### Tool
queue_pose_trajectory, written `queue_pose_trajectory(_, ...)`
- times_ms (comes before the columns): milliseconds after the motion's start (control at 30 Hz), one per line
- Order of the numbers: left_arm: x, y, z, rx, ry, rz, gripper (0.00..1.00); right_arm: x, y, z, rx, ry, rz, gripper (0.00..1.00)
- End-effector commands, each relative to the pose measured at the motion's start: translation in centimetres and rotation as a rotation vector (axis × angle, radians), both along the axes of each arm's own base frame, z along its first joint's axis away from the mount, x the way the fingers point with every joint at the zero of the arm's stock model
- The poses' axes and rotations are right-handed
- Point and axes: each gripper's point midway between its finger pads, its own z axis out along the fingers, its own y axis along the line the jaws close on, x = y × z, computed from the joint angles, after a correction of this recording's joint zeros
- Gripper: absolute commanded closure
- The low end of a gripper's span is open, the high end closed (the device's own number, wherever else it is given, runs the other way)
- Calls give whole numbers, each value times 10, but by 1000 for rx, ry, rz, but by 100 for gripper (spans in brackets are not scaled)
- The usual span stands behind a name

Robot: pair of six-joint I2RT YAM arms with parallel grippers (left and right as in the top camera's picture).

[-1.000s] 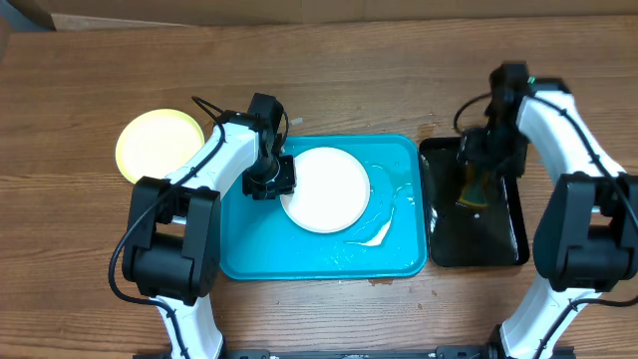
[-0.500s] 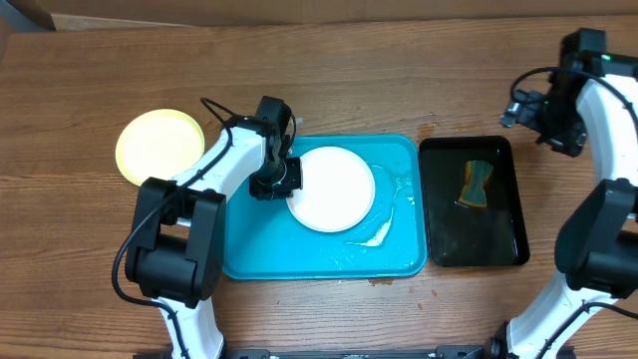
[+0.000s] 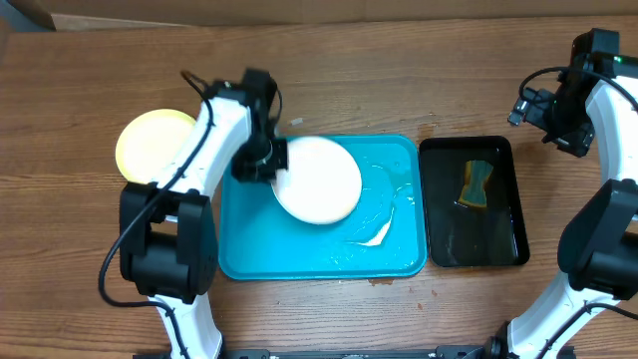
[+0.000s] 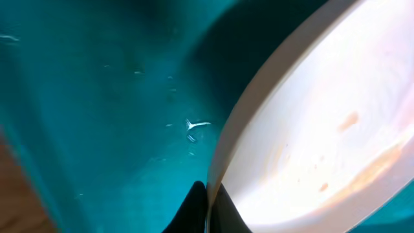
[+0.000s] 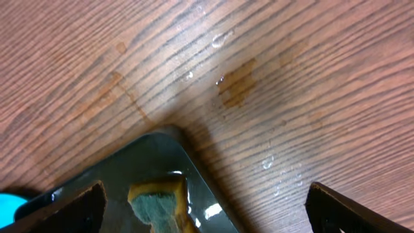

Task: Clean dirty plates on tray and stack at the side
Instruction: 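Lift the white plate off the blue tray with the left gripper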

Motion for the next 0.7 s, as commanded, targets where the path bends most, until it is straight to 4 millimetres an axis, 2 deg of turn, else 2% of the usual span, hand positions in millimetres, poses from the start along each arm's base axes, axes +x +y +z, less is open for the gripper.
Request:
queue_pose_trajectory(0, 24, 10, 29, 84, -96, -46, 96, 4, 0, 15, -5, -44, -2, 0)
queue_pose_trajectory(100, 30, 6, 46, 90, -127, -58, 96, 4, 0, 15, -5, -44, -2, 0)
queue_pose_trajectory(200, 32, 0, 54, 86, -142, -71, 96, 4, 0, 15, -5, -44, -2, 0)
queue_pose_trajectory(667, 33, -25, 57, 62, -174, -89, 96, 4, 0, 15, -5, -44, -2, 0)
